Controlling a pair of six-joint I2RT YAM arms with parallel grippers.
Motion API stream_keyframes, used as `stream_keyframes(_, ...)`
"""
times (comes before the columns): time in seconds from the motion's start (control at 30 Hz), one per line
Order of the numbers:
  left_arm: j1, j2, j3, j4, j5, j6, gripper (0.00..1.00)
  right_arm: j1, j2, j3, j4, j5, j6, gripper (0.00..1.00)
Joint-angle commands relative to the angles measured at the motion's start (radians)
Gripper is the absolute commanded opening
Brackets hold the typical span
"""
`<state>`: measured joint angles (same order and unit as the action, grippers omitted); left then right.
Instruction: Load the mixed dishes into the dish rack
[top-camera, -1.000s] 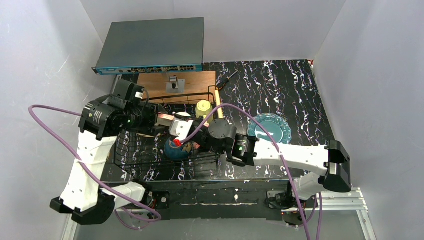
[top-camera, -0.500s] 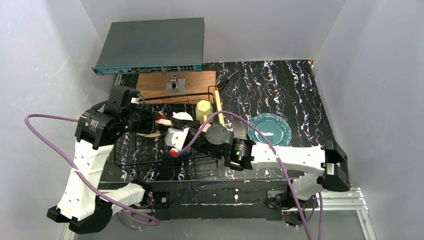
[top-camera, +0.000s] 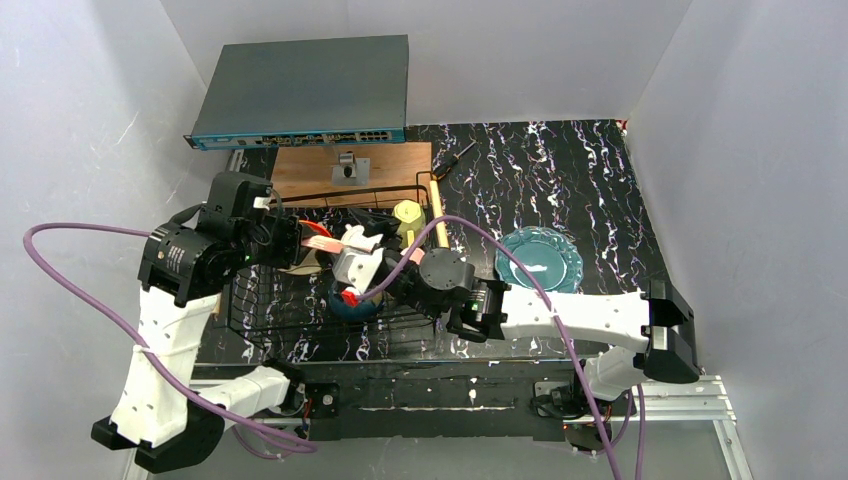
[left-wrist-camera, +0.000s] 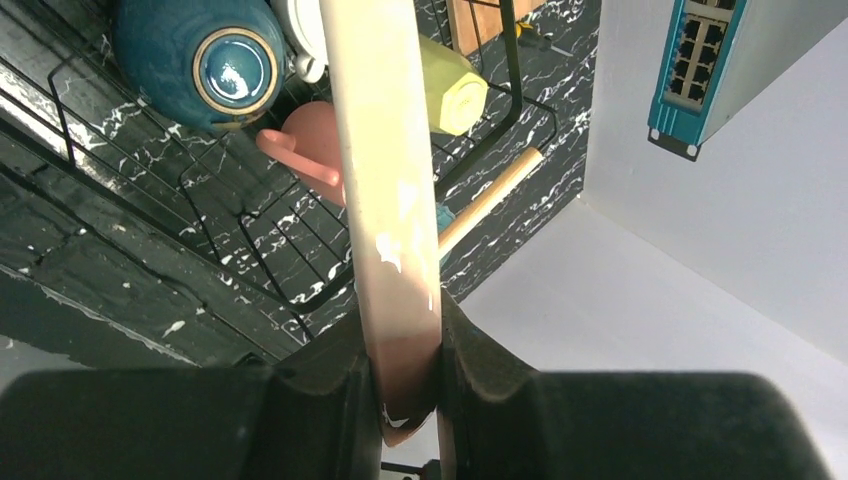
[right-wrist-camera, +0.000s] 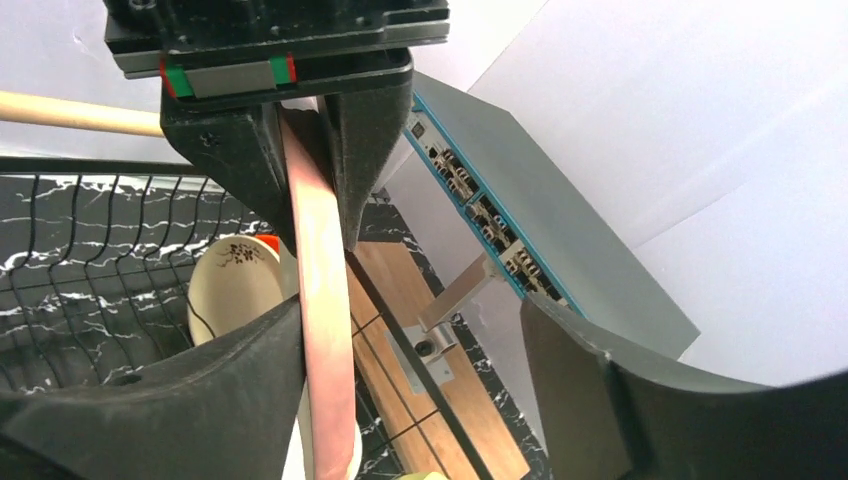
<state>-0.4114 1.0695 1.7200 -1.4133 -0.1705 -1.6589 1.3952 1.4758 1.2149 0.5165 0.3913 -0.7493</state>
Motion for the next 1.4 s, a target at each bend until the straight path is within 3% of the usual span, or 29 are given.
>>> stream_keyframes(0.0,0.006,-0.025,-0.007,0.003,-0.122,0.060,0.00,-0.003,-0.111,-0.013,0.137,0.074,0.091,0.89)
stream_keyframes(0.13,0.010,-0.040,-0.023,0.006,-0.193,0.077,0.00,-0.005,-0.229,-0.076,0.062,0.123,0.204,0.98)
stream_keyframes(0.33,0.087,-0.044,-0.013,-0.010,-0.311,0.138,0.00,-0.031,-0.426,-0.273,0.020,0.258,0.340,0.98)
stream_keyframes(0.6,0.224,-0.025,-0.115,0.085,-0.155,0.099,0.00,-0.157,-0.729,-0.508,-0.210,0.389,0.640,0.98)
stream_keyframes(0.83,0.328,-0.014,-0.257,0.198,-0.026,0.052,0.00,-0.162,-0.923,-0.572,-0.433,0.456,0.753,0.98)
stream_keyframes(1.03,0.395,0.004,-0.375,0.309,0.083,0.025,0.00,-0.162,-1.020,-0.614,-0.558,0.515,0.854,0.98)
stream_keyframes(1.37,0.448,0.009,-0.469,0.379,0.110,0.005,0.00,-0.161,-1.033,-0.652,-0.688,0.541,0.995,0.98)
